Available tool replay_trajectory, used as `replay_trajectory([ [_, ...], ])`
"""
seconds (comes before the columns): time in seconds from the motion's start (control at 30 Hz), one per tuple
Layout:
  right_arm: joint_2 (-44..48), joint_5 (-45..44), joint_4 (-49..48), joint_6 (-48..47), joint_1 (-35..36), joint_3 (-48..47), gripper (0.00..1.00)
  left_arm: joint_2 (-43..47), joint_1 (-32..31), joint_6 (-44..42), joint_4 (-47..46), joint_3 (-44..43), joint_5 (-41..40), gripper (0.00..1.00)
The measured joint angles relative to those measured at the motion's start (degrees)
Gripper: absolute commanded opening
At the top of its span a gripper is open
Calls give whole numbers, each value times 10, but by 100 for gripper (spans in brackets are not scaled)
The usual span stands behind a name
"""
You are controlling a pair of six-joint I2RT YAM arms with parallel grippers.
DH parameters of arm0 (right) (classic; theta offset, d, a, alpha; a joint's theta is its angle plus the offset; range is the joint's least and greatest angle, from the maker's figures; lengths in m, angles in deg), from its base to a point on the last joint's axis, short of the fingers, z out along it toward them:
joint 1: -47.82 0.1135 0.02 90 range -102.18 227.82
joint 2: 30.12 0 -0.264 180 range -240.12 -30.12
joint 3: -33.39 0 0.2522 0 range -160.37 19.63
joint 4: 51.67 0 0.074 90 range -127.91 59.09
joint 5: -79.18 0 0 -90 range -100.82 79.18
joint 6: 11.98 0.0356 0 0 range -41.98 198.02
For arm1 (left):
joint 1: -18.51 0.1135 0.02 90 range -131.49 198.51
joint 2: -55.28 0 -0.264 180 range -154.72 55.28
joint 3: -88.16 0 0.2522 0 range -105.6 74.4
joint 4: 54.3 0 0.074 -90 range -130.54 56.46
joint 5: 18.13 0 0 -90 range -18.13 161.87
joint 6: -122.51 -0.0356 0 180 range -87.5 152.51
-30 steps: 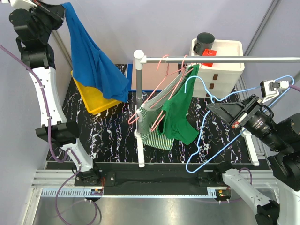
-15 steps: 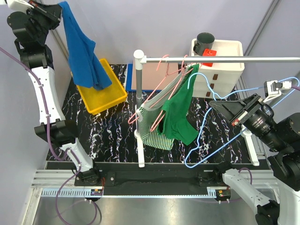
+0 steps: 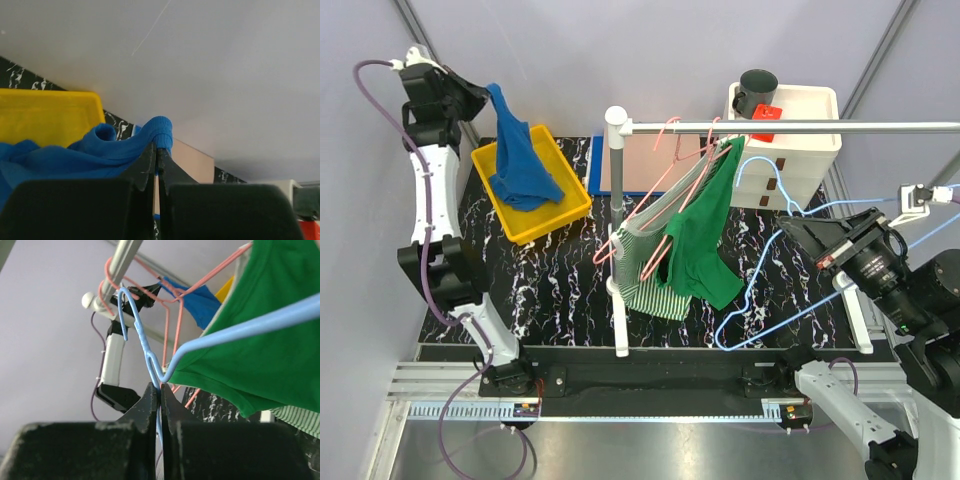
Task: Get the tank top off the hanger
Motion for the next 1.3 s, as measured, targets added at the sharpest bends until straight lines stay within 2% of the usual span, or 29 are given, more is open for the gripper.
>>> replay_trajectory([
  [0.07,0,-24,25,-8,0,-14,0,-7,-13,-14,23,6,-25,7],
  [0.1,-2,-43,44,-14,0,-27,0,-8,-23,-21,37,15,-39,26],
  [0.23,-4,-112,96,-48,0,-72,0,-9,-52,-34,91,33,-90,70],
  [0.4,-11,-200,151,-94,0,-122,0,1,-87,-44,164,50,-210,98],
  [0.6,-44,-277,181,-151,0,-181,0,112,-119,-5,218,148,-296,99],
  [0.83,-90,-356,179,-240,0,-220,0,304,-166,48,247,221,-332,99],
  [0.93,-99,-378,173,-268,0,-227,0,394,-200,65,242,278,-327,97],
  [1.0,-103,-383,167,-280,0,-229,0,431,-202,57,242,313,-318,99],
  [1.13,-107,-374,155,-289,0,-236,0,396,-188,34,232,301,-294,99],
  [1.3,-107,-349,154,-283,0,-243,0,206,-139,9,217,221,-206,99],
])
